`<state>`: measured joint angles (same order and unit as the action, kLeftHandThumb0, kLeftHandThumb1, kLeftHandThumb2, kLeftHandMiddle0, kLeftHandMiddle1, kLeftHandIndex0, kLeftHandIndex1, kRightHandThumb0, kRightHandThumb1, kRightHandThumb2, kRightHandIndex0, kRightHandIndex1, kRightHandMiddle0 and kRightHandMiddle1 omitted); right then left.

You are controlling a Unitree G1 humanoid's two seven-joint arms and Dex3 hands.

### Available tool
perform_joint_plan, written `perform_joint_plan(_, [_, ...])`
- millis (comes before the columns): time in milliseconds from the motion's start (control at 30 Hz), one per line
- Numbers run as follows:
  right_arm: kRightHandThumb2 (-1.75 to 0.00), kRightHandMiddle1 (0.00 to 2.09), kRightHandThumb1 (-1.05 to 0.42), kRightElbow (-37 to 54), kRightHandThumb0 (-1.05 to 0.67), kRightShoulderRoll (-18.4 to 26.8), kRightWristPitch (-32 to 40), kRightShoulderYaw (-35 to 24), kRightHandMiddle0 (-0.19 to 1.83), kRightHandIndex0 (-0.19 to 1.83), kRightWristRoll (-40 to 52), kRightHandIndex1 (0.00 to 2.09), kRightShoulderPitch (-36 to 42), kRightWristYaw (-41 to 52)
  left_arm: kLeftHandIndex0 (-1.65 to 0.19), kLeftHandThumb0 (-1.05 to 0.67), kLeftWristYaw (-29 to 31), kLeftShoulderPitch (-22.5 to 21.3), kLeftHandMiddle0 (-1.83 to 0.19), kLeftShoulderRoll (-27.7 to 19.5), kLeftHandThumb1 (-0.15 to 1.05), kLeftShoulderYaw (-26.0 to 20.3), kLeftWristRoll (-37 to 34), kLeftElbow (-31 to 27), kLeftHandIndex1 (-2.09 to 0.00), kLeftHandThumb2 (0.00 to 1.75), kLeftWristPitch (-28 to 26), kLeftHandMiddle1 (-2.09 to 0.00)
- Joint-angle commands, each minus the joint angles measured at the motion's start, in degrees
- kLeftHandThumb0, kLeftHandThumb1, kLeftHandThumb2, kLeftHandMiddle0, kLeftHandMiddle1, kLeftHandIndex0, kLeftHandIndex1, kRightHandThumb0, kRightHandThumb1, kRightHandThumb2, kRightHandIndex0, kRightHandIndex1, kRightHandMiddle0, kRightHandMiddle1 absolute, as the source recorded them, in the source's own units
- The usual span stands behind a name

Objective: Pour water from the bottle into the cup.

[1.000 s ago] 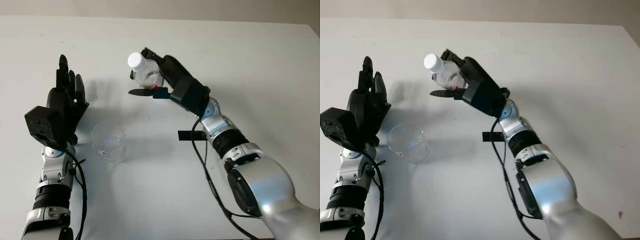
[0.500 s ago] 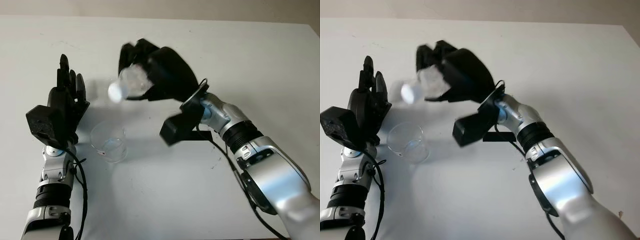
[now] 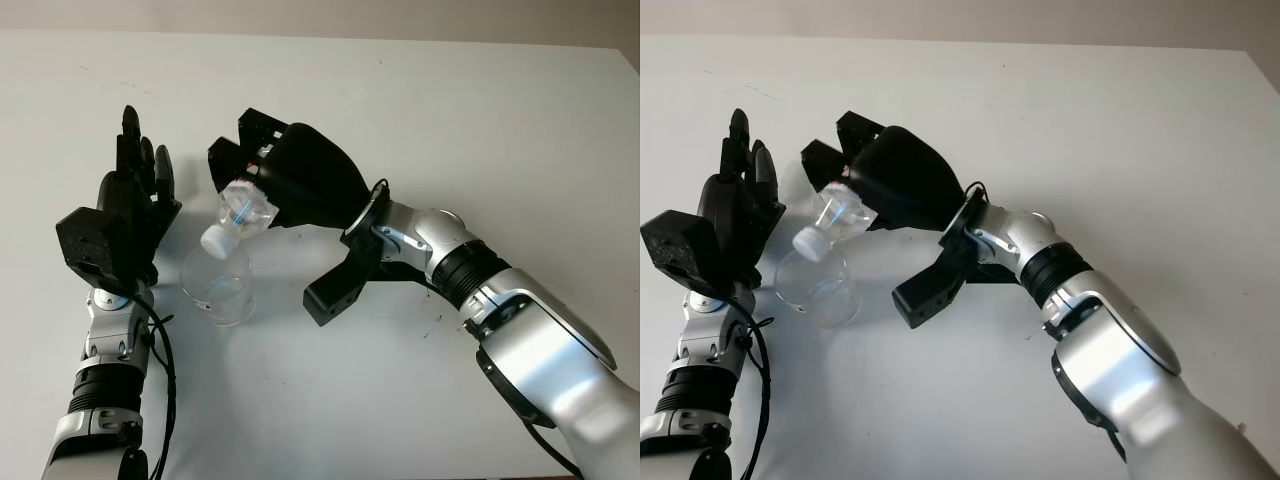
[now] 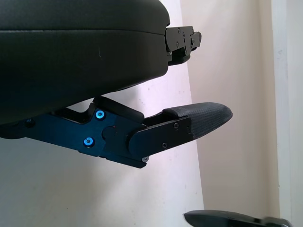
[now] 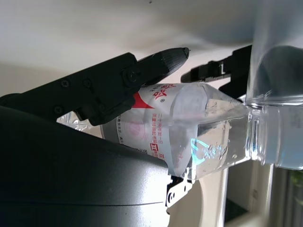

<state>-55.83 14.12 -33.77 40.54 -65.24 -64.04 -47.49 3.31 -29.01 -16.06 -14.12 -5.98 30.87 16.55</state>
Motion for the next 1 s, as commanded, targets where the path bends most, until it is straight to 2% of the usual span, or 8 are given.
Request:
perform_joint_plan(0, [-0.11, 2.09, -1.03, 1.9, -0.33, 0.4, 1.0, 1.4, 0.75, 1.09, -1.4, 2.09, -2.0, -2.7, 0.14, -0.74, -0.2, -0.7, 0.12, -0.1, 1.05, 0.0, 0.0, 0.1, -0.05, 0.67, 0.6, -0.05])
perform_joint_plan(367, [-0.11, 2.09, -1.05, 4.4, -0.35, 1.5, 3.7, 3.6, 0.74, 1.07, -4.4, 2.09, -2.9, -13.2, 0.14, -0.74, -0.9, -1.2, 0.11, 0.3, 1.05, 0.3, 0.2, 1.1, -0.06, 0.66, 1.2, -0.06])
perform_joint_plan(500, [-0.13, 2.09, -1.05, 4.5, -0.34, 1.7, 4.9, 4.3, 0.83, 1.10, -5.3, 2.09, -3.7, -16.3, 0.13, -0.74, -1.2, -1.5, 0.11, 0.5, 1.05, 0.3, 0.2, 1.6, -0.06, 0.66, 1.7, -0.06])
perform_joint_plan(967, [-0.18, 2.09, -1.05, 5.3, -0.38, 2.4, 8.5, 7.4, 0.92, 1.16, -9.3, 2.09, -6.2, -19.4, 0.14, -0.72, -1.1, -1.7, 0.11, 0.7, 1.05, 0.3, -0.3, 2.0, -0.05, 0.67, 2.0, -0.06])
